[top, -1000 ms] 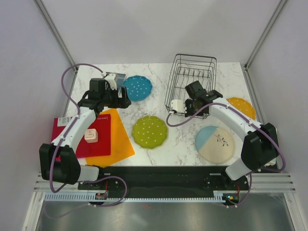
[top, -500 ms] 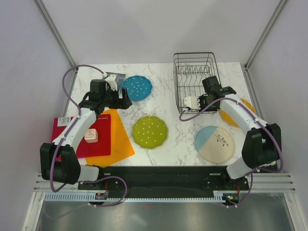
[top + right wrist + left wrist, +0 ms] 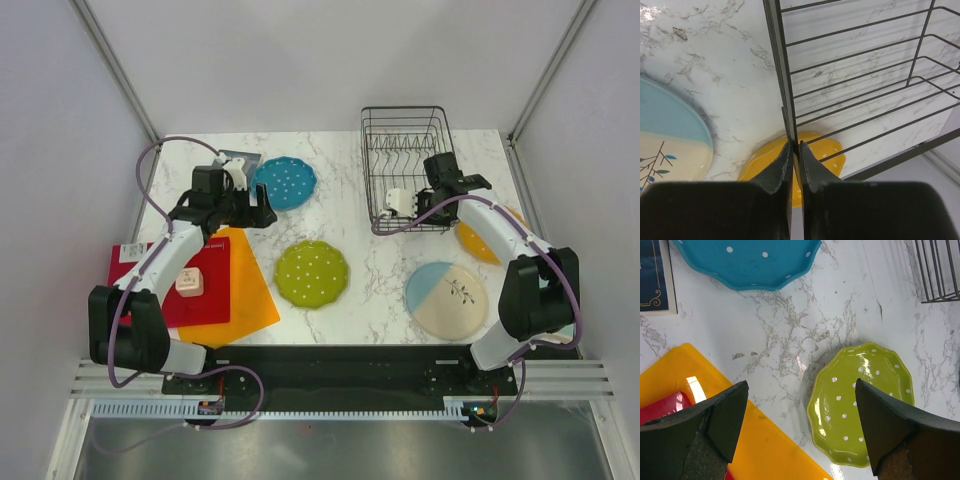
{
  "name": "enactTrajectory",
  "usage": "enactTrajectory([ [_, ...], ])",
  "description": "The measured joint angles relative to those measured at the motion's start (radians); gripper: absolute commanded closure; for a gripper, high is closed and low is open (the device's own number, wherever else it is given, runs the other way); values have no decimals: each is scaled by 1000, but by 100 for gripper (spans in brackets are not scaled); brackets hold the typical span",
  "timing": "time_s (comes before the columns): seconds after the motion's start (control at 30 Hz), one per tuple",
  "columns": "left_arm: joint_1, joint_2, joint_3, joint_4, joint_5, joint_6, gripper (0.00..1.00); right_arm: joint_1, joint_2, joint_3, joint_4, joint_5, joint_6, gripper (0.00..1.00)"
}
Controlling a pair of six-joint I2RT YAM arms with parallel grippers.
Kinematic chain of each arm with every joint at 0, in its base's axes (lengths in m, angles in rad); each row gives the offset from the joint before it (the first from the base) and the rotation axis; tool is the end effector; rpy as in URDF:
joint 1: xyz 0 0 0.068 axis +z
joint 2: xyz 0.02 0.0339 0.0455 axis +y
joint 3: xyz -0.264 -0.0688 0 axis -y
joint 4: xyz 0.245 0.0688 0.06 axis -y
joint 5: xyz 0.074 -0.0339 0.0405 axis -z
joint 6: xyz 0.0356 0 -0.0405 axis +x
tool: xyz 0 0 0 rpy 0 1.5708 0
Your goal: Load the plates into the dish rack
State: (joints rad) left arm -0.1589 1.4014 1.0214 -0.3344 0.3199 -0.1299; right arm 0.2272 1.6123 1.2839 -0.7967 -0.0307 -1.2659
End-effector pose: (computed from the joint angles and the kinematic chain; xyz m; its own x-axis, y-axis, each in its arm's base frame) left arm 0.3011 -0.0596 0.2679 -0.6913 -0.0137 -0.7224 0.2978 0.9056 -0.3022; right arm 0.3207 0.0753 0.2562 -0.0369 -0.9871 -0.1558 -0.9100 0.0976 -0.4029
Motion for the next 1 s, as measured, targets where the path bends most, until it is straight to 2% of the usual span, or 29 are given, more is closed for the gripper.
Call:
enactTrajectory([
  [0.07, -1, 2, 0, 0, 0, 0, 4, -2, 0, -1, 10, 0, 28, 60],
  [0.1, -1, 2, 0, 0, 0, 0, 3, -3, 0, -1, 20, 3, 42, 51],
  [0.17, -3, 3, 0, 0, 0, -4, 2, -5, -2, -1, 51, 5, 76, 45],
  [0.2, -3, 3, 0, 0, 0, -10, 2, -5, -5, -1, 61, 9, 93, 35],
  [0.3, -5, 2, 0, -4, 1, -31, 0, -5, -29, 10, 67, 11, 154, 23],
  [0.5, -6, -34, -80, 0, 32, -92, 1, 3, -138, 183, 57, -17, 431, 20],
  [0.57, -6, -23, -110, 0, 53, -120, 3, 5, -171, 233, 54, -82, 565, 23],
  [0.63, -6, 6, -130, 2, 79, -146, 5, 5, -192, 244, 48, -223, 714, 24],
  [0.77, -6, 71, -149, 9, 111, -177, 13, 14, -164, 153, 49, -458, 946, 26],
  [1.0, -7, 142, -166, 29, 133, -217, 23, 29, -26, -47, 92, -618, 1208, 26],
])
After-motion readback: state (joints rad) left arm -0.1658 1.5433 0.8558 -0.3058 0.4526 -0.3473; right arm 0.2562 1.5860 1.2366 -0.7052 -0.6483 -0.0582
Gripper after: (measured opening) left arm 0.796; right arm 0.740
